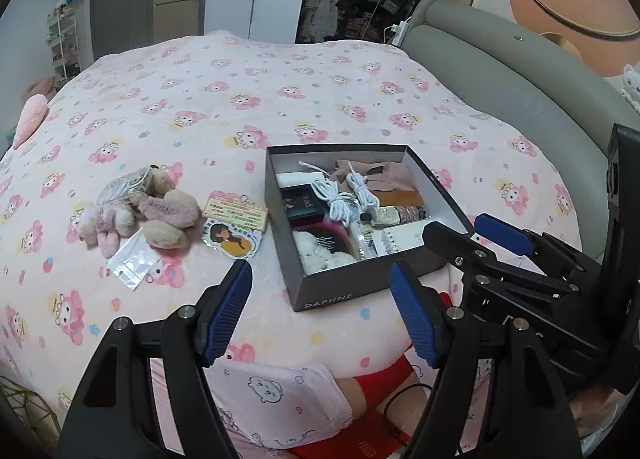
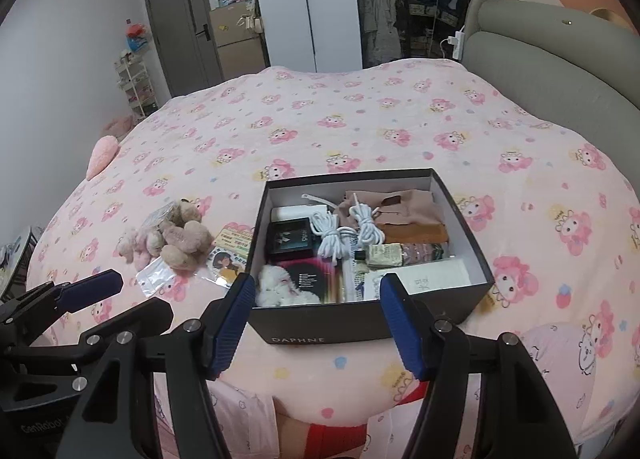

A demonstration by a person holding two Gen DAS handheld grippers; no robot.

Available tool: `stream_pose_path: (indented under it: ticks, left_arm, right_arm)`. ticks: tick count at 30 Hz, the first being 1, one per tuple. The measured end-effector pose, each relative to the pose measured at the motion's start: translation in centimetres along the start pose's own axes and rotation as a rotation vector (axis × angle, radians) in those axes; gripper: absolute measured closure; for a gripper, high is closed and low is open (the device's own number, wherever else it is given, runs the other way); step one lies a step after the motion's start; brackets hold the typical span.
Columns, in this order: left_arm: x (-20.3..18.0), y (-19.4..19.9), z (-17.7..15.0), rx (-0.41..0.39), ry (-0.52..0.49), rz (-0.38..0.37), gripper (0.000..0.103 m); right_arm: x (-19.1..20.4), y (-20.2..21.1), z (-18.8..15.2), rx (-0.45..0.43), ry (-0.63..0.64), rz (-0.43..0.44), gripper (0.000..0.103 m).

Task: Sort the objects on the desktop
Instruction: 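Move both grippers toward the plush keychains beside the box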

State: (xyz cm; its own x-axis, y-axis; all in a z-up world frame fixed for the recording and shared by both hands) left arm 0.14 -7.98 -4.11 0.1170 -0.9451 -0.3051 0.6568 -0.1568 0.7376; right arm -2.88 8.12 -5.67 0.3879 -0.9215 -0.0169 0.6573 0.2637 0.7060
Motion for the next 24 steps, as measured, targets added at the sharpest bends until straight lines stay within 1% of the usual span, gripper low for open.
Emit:
stream_pose_path:
  ticks: [4,7,11,14,17,19,20,22,23,24]
  left_arm:
    - [2.9,0.0,0.0,-0.01,0.044,0.045,0.031]
    - [6.0,-0.4,0.0,-0.01,0.113,0.082,0.031]
    - [10.9,-0.5,0.0,-0.018,0.235,0.108,0.032]
    - [14.4,-1.2,0.3,-0.018,0.304,0.126,0.032]
    - [17.8,-2.8,0.6,-0.003,0.366,0.134,0.031]
    - [20.2,-4.3,0.9,0.016,0.42,0.149,0.032]
    - [21.4,-5.2,1.1,0.022,0.446,0.157,0.032]
    - [23.7,-7.0,1.9,0.028,0.497,0.183,0.035]
    - [24.6,-8.0,2.4,0.026,0.517,0.197,0.041]
    - [25.4,-9.1,3.0,0.023,0.538,0.202,0.044]
  right_arm:
    - [2.5,-1.2,0.4,0.0,0.034,0.032,0.041]
    - [4.6,-3.2,0.8,0.02,0.064,0.073,0.041]
    - [8.2,-6.1,1.8,0.043,0.108,0.163,0.041]
    - [11.1,-8.5,2.6,0.054,0.137,0.232,0.041]
    - [13.6,-11.4,3.1,0.066,0.148,0.298,0.041]
    - [14.7,-14.0,3.2,0.11,0.129,0.348,0.041]
    - [14.9,-15.4,3.3,0.125,0.105,0.357,0.041]
    - [14.7,-17.8,3.8,0.128,0.056,0.316,0.041]
    - [14.5,-18.9,4.2,0.121,0.044,0.287,0.042]
    - [14.4,-20.0,4.8,0.114,0.033,0.272,0.045]
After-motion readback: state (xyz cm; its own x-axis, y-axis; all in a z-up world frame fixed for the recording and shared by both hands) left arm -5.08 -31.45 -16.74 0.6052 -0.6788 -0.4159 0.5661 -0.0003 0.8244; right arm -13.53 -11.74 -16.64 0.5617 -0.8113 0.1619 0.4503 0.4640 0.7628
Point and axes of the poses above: each gripper's, at about its wrist camera, not at the fingertips, and y roughly against the way its jaws point, x to its left, z to its top, the point moved 3 cm from there along -y, roughly the way its jaws point, and after that the axes turned 10 degrees about y, right-handed, at the moved point
